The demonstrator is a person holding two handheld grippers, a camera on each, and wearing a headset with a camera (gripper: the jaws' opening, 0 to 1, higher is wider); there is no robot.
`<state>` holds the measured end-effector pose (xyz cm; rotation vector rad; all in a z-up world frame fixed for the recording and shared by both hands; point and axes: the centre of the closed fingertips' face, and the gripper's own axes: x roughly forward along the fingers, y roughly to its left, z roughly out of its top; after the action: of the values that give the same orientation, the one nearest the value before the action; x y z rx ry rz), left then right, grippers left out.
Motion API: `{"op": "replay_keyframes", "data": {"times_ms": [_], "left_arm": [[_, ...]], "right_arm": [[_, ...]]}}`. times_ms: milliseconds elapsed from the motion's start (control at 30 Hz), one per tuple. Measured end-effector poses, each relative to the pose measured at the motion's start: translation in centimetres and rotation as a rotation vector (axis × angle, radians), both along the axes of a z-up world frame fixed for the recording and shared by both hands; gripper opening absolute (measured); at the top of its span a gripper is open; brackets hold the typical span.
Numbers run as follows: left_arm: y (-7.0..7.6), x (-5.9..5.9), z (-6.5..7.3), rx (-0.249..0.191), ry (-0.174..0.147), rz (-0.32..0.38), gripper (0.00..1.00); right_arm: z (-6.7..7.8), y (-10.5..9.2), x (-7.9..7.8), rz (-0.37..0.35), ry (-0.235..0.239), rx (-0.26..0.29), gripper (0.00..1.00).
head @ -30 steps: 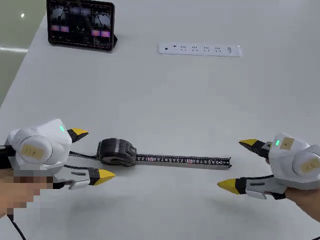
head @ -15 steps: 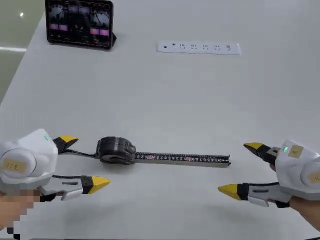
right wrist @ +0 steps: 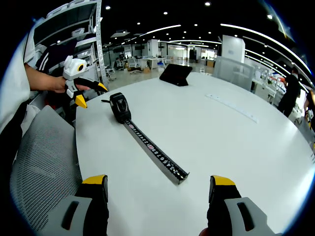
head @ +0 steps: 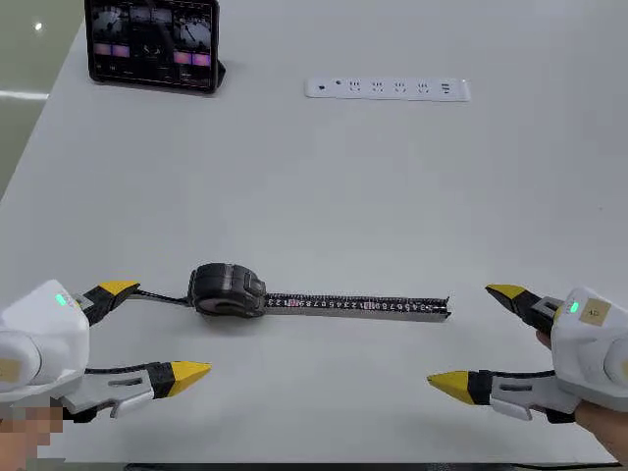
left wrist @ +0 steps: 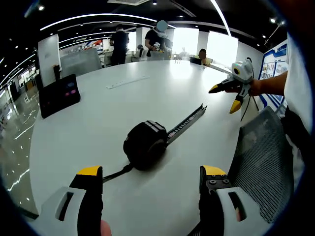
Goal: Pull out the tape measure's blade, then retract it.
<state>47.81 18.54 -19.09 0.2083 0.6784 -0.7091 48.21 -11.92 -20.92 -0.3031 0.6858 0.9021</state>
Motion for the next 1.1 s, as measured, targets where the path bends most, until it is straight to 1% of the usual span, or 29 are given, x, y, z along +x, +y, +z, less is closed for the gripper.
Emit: {"op": "replay_keyframes", "data": {"times_ms": [133,200,267,400,533,700,867,1100], "left_arm": [[0.4,-0.5,0.0,-0.012,-0.001,0.018,0.8],[0.6,-0.8,-0.3,-0.011,0.01,0.028,0.8],[0.7,-1.0,-0.2,-0.024,0.014,0.038,0.81],[0.9,-1.5,-0.4,-0.027,0.021,0.05,0.82],[1.2,-1.9,-0.5,-0.037,0.029,0.065,0.83],[1.4,-2.3,-0.6,-0.038,0.032,0.08,0.83],[1.3,-2.6,-0.6,-0.045,0.035,0.088,0.83],[1.4,-2.6,-0.5,-0.054,0.033,0.108,0.83]], "right_arm": [[0.0,-0.3,-0.3,-0.009,0.002,0.003,0.85],[0.1,-0.4,-0.5,-0.013,0.004,0.01,0.86],[0.0,-0.5,-0.5,-0.018,0.005,0.013,0.86],[-0.4,-0.5,-0.9,-0.021,0.012,0.016,0.87],[-0.4,-0.7,-1.1,-0.031,0.016,0.021,0.88],[-0.4,-0.9,-1.3,-0.032,0.015,0.022,0.88],[-0.4,-1.1,-1.5,-0.038,0.015,0.022,0.88],[-0.4,-1.6,-1.6,-0.05,0.015,0.027,0.89]]}}
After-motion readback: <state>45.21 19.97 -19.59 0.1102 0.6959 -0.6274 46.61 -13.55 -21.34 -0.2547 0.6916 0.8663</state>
